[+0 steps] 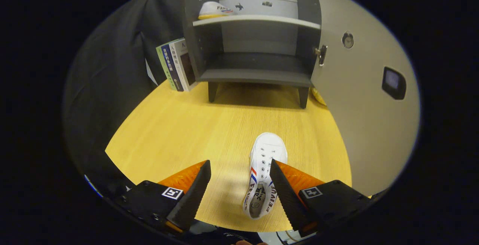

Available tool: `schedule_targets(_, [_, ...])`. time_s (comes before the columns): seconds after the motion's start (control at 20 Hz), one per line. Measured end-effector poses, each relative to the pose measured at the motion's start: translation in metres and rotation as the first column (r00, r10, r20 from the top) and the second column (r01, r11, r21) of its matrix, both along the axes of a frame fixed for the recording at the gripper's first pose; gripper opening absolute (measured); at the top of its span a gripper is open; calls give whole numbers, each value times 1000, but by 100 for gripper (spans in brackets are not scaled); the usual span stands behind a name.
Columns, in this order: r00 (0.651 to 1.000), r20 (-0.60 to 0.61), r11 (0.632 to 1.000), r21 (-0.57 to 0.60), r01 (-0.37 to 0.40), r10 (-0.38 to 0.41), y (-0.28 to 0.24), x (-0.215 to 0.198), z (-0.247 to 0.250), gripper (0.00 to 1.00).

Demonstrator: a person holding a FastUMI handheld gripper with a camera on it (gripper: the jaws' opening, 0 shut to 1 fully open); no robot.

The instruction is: Open the shoe cabinet door, grab the shoes and put them into the shoe cabinet, then close the shoe cabinet door.

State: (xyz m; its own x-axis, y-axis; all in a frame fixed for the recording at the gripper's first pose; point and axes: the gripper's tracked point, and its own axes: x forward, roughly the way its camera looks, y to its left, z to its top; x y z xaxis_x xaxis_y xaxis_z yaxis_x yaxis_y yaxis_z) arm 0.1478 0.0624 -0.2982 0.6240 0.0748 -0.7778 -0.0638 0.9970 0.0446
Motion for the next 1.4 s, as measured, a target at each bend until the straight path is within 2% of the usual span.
schedule_targets(0.2, [995, -95, 999, -31, 11, -14, -10, 2, -44, 99])
schedule_targets(0.4, [992, -122, 997, -71, -38, 29, -6, 9, -63, 98])
schedule_targets(0.65, [987, -159, 994, -107, -36, 19, -4, 13, -79, 99])
schedule_targets(0.75, [983, -180, 993, -99, -66, 47, 5, 6, -83, 100])
schedule_targets(0.85, [980, -180, 977, -178, -116, 84, 2, 5, -87, 100])
schedule_targets(0.9, [982, -173, 965, -234, -121, 81, -3, 6, -87, 91])
schedule_targets(1.0, [987, -156, 953, -293, -81, 36, -17, 9, -87, 73])
schedule_targets(1.1, [990, -137, 962, -272, -13, -26, -24, 12, -83, 51])
schedule_targets(1.2, [989, -148, 965, -259, -29, -10, -24, 11, -84, 27])
schedule_targets(1.3, [989, -145, 960, -275, -59, 20, -25, 12, -82, 27])
schedule_targets(1.35, [989, -144, 962, -262, -73, 35, -22, 10, -80, 16])
schedule_targets(1.4, [986, -160, 966, -245, -81, 42, -20, 8, -87, 11])
